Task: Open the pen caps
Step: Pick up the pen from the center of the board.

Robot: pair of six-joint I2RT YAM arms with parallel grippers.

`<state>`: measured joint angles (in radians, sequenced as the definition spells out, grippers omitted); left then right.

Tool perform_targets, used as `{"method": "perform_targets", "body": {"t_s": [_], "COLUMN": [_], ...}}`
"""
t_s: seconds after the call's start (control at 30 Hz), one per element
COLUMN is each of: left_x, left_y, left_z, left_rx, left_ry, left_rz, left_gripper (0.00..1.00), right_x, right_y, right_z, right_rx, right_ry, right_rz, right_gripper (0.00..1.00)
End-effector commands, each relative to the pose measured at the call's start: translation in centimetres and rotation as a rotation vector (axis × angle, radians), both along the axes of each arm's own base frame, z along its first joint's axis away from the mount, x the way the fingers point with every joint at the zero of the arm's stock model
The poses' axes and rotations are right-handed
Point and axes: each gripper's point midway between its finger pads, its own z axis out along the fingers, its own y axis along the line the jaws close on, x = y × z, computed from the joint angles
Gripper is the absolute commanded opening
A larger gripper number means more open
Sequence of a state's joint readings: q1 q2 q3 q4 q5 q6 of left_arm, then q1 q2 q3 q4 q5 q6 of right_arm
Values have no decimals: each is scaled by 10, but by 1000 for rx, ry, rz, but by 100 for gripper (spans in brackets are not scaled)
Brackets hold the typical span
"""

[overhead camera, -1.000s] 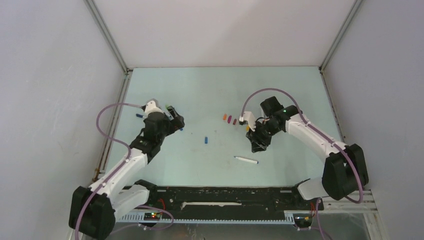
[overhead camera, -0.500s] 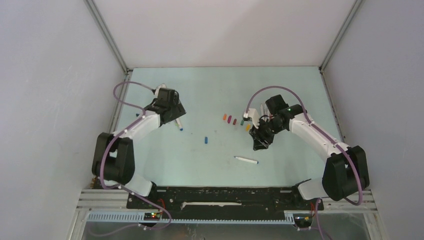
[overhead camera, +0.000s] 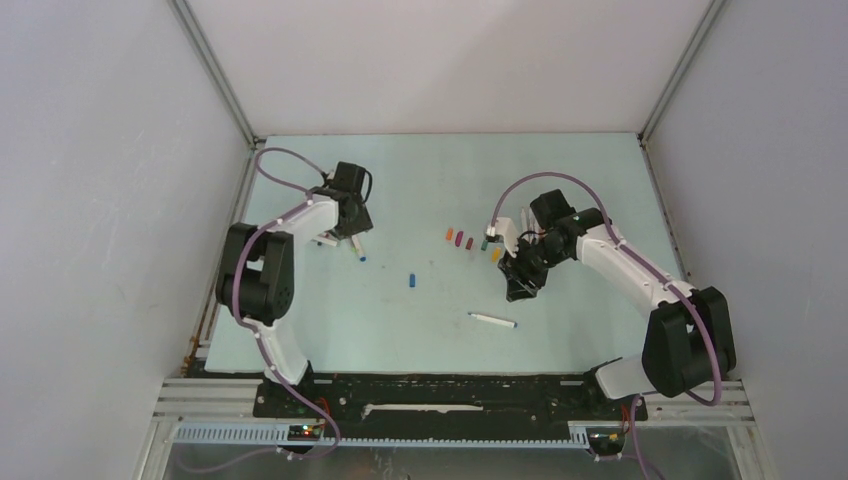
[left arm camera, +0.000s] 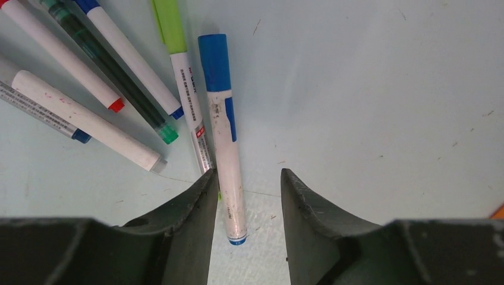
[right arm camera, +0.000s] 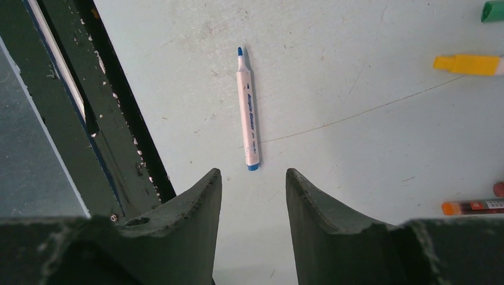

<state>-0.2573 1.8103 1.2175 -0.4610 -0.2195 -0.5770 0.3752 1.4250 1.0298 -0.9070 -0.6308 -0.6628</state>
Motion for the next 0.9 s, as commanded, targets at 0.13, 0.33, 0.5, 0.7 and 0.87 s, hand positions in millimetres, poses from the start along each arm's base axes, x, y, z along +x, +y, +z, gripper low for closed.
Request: {"method": "perform_targets", "body": {"t_s": [0.13, 0.33, 0.5, 0.7, 0.87], "left_x": [15, 15, 15, 14, 12], "left_y": [3, 4, 3, 1, -2], "left_z": [5, -1, -7, -11, -16], "left_rx": [39, 47, 47, 40, 29], "left_ry": [0, 18, 35, 52, 75], "left_rz": [-25, -30, -36, -49, -61], "left_gripper": [43, 42, 39, 37, 37], "right_x": [5, 4, 5, 5, 5], "right_y": [2, 2, 1, 2, 2], "right_z": [4, 4, 4, 5, 5], "right_rx": [13, 12, 14, 19, 21], "right_ry": [-12, -7, -6, -8, -6], "right_rz": [9, 9, 7, 8, 6], "right_gripper": [46, 46, 46, 46, 46]}}
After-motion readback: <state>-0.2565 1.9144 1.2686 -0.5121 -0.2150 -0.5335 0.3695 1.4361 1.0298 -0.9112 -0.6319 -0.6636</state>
